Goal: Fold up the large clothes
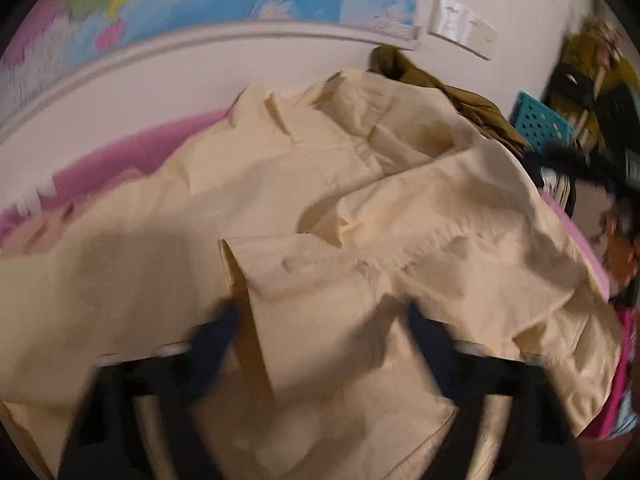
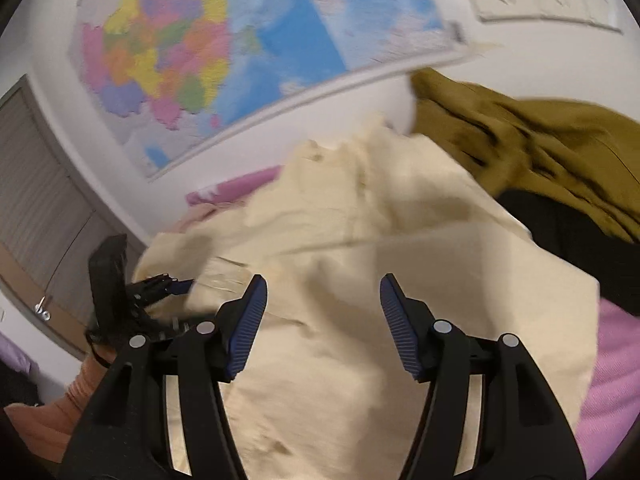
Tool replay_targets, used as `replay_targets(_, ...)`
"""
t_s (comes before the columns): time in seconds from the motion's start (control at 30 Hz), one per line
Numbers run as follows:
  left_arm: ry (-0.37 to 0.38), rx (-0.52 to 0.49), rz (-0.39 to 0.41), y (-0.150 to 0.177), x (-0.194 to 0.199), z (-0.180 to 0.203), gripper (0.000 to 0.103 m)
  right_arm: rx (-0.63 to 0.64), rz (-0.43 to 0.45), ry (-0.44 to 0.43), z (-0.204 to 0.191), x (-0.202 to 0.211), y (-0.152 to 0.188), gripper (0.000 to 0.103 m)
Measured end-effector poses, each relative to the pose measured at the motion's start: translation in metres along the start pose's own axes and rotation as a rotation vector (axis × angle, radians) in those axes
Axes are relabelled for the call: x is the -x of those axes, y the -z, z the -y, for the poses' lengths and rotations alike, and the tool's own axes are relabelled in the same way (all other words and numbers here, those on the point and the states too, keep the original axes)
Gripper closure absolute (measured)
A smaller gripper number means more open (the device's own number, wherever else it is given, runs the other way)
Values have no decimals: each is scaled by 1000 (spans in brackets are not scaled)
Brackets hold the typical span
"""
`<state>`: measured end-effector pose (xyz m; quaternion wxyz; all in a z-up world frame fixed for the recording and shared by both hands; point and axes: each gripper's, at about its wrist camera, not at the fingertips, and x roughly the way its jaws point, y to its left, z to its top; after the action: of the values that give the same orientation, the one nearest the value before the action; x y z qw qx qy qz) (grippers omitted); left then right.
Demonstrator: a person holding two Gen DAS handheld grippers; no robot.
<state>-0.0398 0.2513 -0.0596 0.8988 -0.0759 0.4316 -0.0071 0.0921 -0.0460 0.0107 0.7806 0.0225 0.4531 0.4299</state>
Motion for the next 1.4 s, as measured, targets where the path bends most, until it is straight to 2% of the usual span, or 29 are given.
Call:
replay_targets(0.07,44,45,5,-3,1,-9,77,-3,2,29,7,0,5,44)
replay_targets(0.13,21,43,74,-3,14,-11,87,-8,22,44,15,3,6,45)
replay_targets(0.2,29,29,130,-1,28,-10,87,23,38,65,14,1,4,45)
replay_targets(0.23,27,8,147,2,34,-8,78,35,32,75,14,-4,4,45)
replay_targets(0.27,11,-8,142,3,34,-6,60,41,13,81,15,-12,4,45)
replay_targets(0.33,-87,-65,116,9,29,-3,46,61,-27,136,20,-30,6,47)
replay_targets(0.43,-71,-35,71,12,23,-12,42,30,-75,193,37,-53,10,50)
replay_targets(0.5,-49,-4,78,12,26,-20,34,-1,-88,194,46,-59,11,51)
replay_targets(0.53,-57,3,87,12,29,-22,32,-14,-89,202,48,-58,11,53)
replay_targets(0.63,-76,-2,114,16,40,-24,31,1,-65,193,36,-46,11,51)
replay_targets(0.8,-120,-14,151,22,58,-20,30,161,-41,87,-28,-37,9,51)
replay_targets(0.9,-156,-32,176,29,75,-18,28,236,-93,13,-62,-59,13,51)
replay_targets(1.0,-189,-29,202,37,92,-19,27,200,-183,-112,-76,-93,20,51)
replay_targets(1.17,-307,-10,225,64,128,-34,23,273,-302,-75,-93,-147,43,52)
replay_targets(1.23,-374,5,220,79,141,-44,23,255,-289,-91,-92,-147,42,50)
replay_targets(1.3,-406,37,210,93,149,-54,22,199,-280,-128,-88,-140,40,50)
replay_targets(1.4,-464,65,176,117,157,-64,18,206,-241,-141,-91,-119,44,50)
